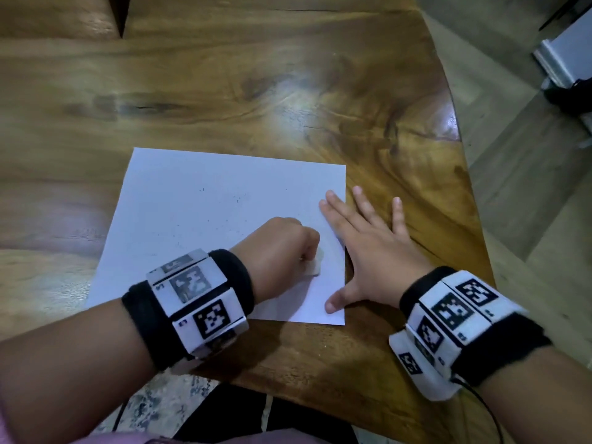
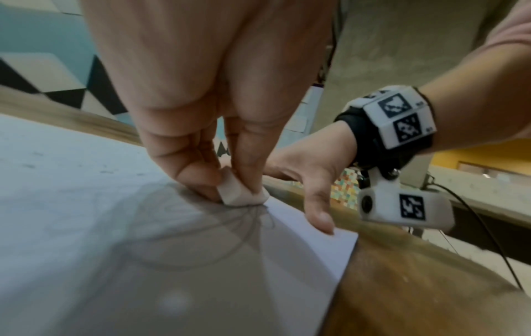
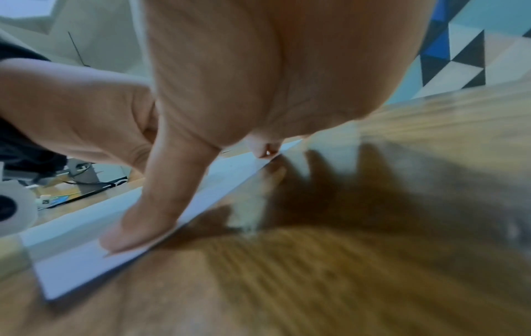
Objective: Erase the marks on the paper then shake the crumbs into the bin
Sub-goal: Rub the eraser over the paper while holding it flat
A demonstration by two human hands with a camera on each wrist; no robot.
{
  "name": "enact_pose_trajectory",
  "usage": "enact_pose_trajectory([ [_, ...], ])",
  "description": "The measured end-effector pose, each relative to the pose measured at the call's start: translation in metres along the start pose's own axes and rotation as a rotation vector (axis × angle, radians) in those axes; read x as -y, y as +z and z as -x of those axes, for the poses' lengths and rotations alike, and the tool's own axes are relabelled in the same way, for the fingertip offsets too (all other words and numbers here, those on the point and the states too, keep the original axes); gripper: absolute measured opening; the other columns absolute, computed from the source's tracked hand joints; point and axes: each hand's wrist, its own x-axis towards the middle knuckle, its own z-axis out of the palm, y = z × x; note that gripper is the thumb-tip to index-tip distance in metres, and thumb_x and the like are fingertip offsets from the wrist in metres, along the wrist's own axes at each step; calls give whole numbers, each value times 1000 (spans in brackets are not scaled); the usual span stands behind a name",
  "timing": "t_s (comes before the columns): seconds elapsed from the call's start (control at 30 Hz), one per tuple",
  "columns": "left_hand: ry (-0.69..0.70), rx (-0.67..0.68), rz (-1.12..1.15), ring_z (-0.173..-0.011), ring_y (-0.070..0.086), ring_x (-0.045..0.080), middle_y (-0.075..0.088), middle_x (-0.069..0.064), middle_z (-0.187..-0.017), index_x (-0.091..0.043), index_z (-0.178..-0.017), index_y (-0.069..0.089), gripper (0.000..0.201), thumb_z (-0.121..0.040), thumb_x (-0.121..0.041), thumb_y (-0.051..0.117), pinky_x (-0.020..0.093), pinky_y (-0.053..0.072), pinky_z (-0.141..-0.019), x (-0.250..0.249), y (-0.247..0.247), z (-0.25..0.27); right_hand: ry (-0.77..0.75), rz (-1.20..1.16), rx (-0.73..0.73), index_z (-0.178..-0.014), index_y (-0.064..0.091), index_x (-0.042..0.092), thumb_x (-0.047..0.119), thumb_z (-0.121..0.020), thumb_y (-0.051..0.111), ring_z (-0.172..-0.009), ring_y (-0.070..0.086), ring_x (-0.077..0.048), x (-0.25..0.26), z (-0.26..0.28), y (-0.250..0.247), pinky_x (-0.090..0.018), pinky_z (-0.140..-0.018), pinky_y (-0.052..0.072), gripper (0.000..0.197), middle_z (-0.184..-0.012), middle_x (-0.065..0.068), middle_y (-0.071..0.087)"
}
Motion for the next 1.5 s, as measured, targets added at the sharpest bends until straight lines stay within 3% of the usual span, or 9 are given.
enact_pose_trajectory([
  [0.17, -63, -116, 117, -69, 48, 11, 57, -5, -72, -15, -91, 68, 17, -73, -16, 65, 5, 30, -56, 6, -20, -27, -8, -39, 23, -144, -28, 30, 71, -50, 74, -133, -39, -8, 0, -1, 0, -53, -110, -21, 144, -148, 19, -36],
  [0.33, -20, -150, 40, -81, 56, 25, 64, 8, -83, -11, -83, 67, 8, -78, -13, 60, 21, 23, -60, 1, -16, -36, 2, -48, 37, -143, -28, 30, 71, -48, 75, -131, -42, -7, -1, -3, 1, -54, -109, -22, 146, -146, 21, -38],
  [0.47, 124, 37, 28, -68, 50, 20, 49, 0, -70, -16, -61, 53, 19, -78, -12, 58, 24, 31, -62, 4, 5, 16, 4, -61, 40, -144, -26, 32, 69, -49, 76, -131, -41, -6, -1, -4, 3, -54, -108, -23, 145, -147, 20, -37],
  [0.7, -16, -137, 32, -76, 45, 17, 52, 3, -82, -11, -89, 64, 13, -81, -18, 57, 22, 25, -63, 6, -14, -31, 13, -44, 51, -143, -29, 31, 71, -49, 74, -130, -42, -7, -1, -4, 2, -56, -108, -23, 145, -146, 20, -39],
  [0.83, 135, -1, 49, -67, 45, 17, 42, -5, -70, -23, -64, 52, 18, -79, -14, 58, 24, 28, -62, 12, 7, 9, 17, -45, 62, -144, -27, 32, 73, -48, 73, -131, -42, -7, -1, -4, 2, -56, -107, -23, 144, -146, 20, -38],
  [0.97, 148, 29, 58, -72, 52, 18, 48, -5, -74, -18, -76, 64, 6, -79, -16, 59, 25, 37, -67, 10, 6, 8, 18, -41, 72, -144, -28, 31, 72, -50, 73, -131, -42, -8, 0, -3, 1, -58, -107, -22, 144, -146, 19, -39],
  [1.07, 78, -71, 6, -76, 45, 16, 52, 4, -86, -10, -90, 62, 11, -80, -11, 56, 22, 27, -66, 0, -8, -27, 21, -33, 75, -144, -28, 31, 72, -50, 73, -131, -43, -8, 0, -3, 1, -58, -107, -22, 144, -145, 20, -41],
  [1.3, 146, 120, 28, -71, 52, 18, 47, -3, -79, -23, -66, 50, 16, -78, -15, 58, 30, 41, -66, 12, 15, 32, 24, -47, 79, -143, -29, 32, 73, -49, 73, -130, -42, -6, 0, -3, 1, -57, -107, -23, 145, -144, 22, -41],
  [1.5, 46, -81, 42, -74, 45, 19, 47, 3, -81, -9, -85, 62, 7, -79, -10, 57, 23, 24, -61, 8, -11, -23, 30, -42, 84, -141, -31, 32, 73, -49, 73, -130, -42, -6, 2, -2, -1, -58, -106, -23, 145, -139, 24, -43],
])
